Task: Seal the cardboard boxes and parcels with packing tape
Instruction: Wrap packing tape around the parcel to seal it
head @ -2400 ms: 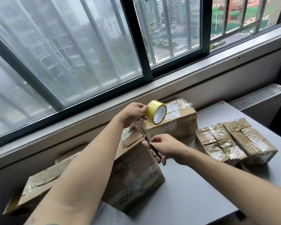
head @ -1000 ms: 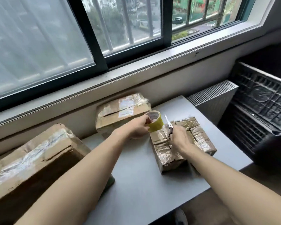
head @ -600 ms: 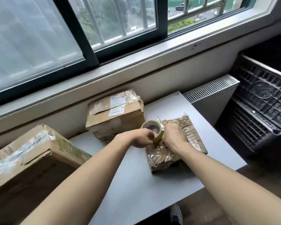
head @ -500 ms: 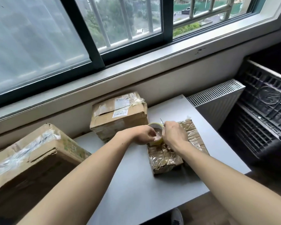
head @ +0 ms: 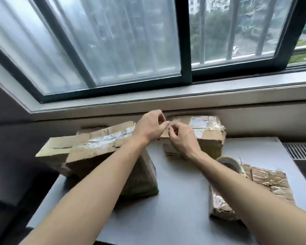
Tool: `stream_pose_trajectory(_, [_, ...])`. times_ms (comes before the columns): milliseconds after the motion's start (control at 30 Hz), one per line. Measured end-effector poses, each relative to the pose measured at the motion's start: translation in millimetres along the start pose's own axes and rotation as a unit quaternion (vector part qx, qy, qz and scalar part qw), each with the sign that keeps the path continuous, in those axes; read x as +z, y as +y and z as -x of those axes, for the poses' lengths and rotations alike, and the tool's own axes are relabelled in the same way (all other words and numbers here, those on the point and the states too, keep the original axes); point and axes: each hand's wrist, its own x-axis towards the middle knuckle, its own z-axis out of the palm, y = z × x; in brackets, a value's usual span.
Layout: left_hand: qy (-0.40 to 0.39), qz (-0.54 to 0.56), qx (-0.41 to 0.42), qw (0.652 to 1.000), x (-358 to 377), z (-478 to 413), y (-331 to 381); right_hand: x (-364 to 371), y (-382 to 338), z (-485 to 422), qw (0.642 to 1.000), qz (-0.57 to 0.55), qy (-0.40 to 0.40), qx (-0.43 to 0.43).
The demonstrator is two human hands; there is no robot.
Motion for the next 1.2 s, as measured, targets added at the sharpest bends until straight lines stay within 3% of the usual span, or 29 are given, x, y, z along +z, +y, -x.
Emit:
stream_pose_trajectory(100, [0.067, 0.021, -0.045, 0.996, -33.9, 16.8, -41.1, 34.9, -35.3, 0.3, 0.998, -0.051, -0.029, -0.037])
stream_pose_trajectory(200, [0.087, -0.006, -0.139, 0.987, -62.0, 38.6, -89.9, 65.8, -66.6, 6.9, 0.993, -0.07, -0.052, -0.074])
stream_pose_trajectory(400, [0.045, -0.087, -0.312, 0.945, -98.3, 80.2, -160.8, 101.3, -96.7, 7.8, 0.994, -0.024, -0.061, -0.09])
stream_pose_trajectory(533, [-0.018, -0.002, -0.41, 0.912, -104.6, 90.1, -174.8, 111.1, -104.4, 6.3, 0.998, 0.016, -0.052, -0.042])
stream_pose_trajectory(700, [-0.082, -0.02, -0.419, 0.904, -101.3, 82.3, -181.6, 123.8, -112.5, 3.5, 0.991, 0.114, -0.04, 0.049])
stream_pose_trajectory(867, [-0.107, -0.054, -0.41, 0.904, -96.8, 75.3, -180.8, 138.6, -124.4, 6.4, 0.962, 0.243, -0.028, 0.12])
stream_pose_trajectory(1033, [-0.063, -0.069, -0.385, 0.918, -93.3, 80.4, -190.6, 141.4, -124.5, 4.4, 0.956, 0.265, 0.016, 0.124])
stream_pose_trajectory(1200, [-0.02, -0.047, -0.351, 0.935, -97.0, 84.7, -211.2, 137.3, -121.9, 5.1, 0.961, 0.212, 0.058, 0.166])
